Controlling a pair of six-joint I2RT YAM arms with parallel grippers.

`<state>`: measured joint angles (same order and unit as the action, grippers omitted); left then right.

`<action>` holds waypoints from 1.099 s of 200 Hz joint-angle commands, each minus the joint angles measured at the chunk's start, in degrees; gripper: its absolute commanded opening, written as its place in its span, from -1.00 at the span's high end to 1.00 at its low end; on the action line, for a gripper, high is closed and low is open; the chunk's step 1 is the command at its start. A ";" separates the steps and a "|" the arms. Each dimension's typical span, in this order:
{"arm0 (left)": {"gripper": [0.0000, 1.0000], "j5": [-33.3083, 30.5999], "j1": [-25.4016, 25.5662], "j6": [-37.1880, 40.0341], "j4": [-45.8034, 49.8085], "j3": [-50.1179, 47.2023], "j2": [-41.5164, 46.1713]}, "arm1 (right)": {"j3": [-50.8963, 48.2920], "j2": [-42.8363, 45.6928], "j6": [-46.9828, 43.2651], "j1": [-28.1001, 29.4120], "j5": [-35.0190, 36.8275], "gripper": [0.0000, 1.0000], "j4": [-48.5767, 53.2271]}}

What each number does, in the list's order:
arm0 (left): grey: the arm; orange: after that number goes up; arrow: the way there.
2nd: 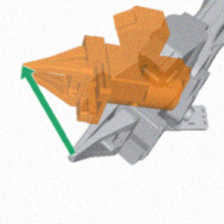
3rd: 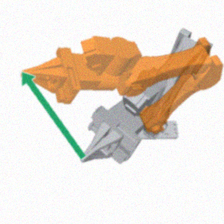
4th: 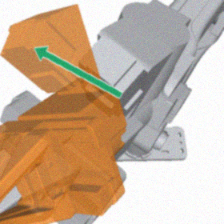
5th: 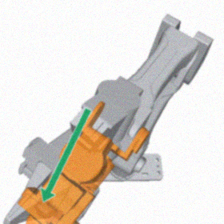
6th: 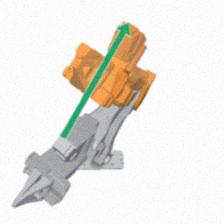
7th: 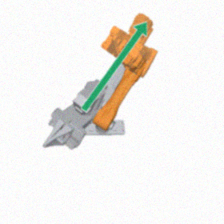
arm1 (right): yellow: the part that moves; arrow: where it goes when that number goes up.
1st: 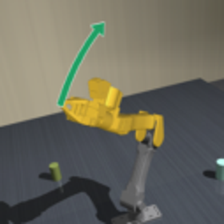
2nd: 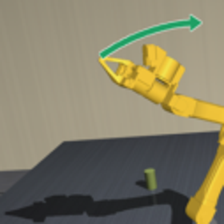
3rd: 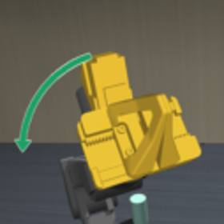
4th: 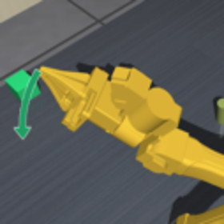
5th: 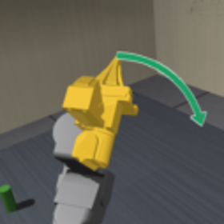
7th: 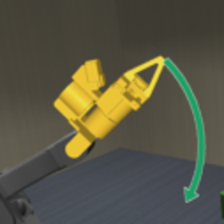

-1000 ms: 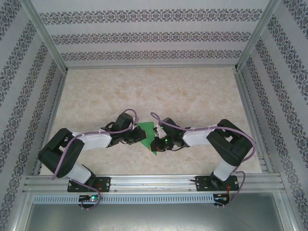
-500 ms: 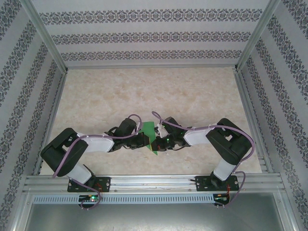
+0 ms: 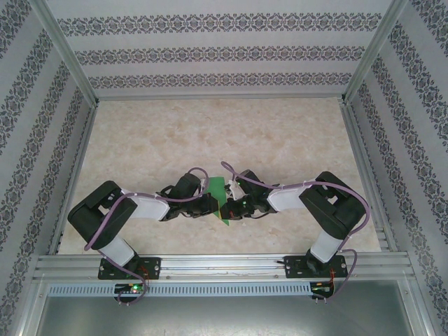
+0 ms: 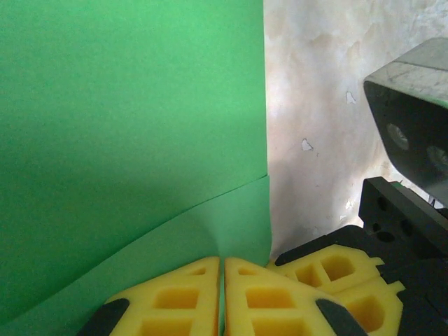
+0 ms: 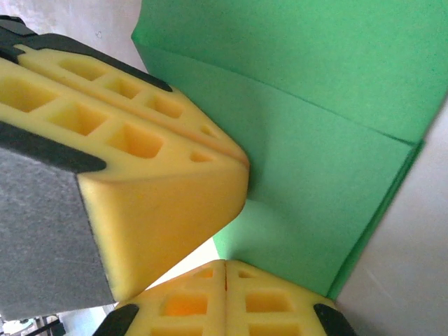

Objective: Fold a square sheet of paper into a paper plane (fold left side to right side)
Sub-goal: Third fold the triangle at the center of the table.

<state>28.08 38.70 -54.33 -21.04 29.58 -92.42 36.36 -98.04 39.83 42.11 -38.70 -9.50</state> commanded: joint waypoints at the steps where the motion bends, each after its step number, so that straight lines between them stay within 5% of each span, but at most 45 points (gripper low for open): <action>1: 0.81 -5.10 0.64 -0.07 2.98 -0.98 -2.56 | -2.35 -4.09 -2.92 -0.09 8.46 1.00 8.76; 169: 0.82 -1.53 -17.12 12.61 11.70 -0.31 -1.30 | -1.82 -4.52 -3.89 -0.23 8.47 1.00 11.28; 220: 0.83 -1.46 -18.20 16.22 20.49 3.37 7.42 | -1.33 -4.28 -3.38 -0.27 7.80 1.00 10.52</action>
<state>32.40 21.91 -42.94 -10.20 31.22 -89.93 37.41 -98.30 38.15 42.11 -38.70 -7.33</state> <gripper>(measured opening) 0.086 0.042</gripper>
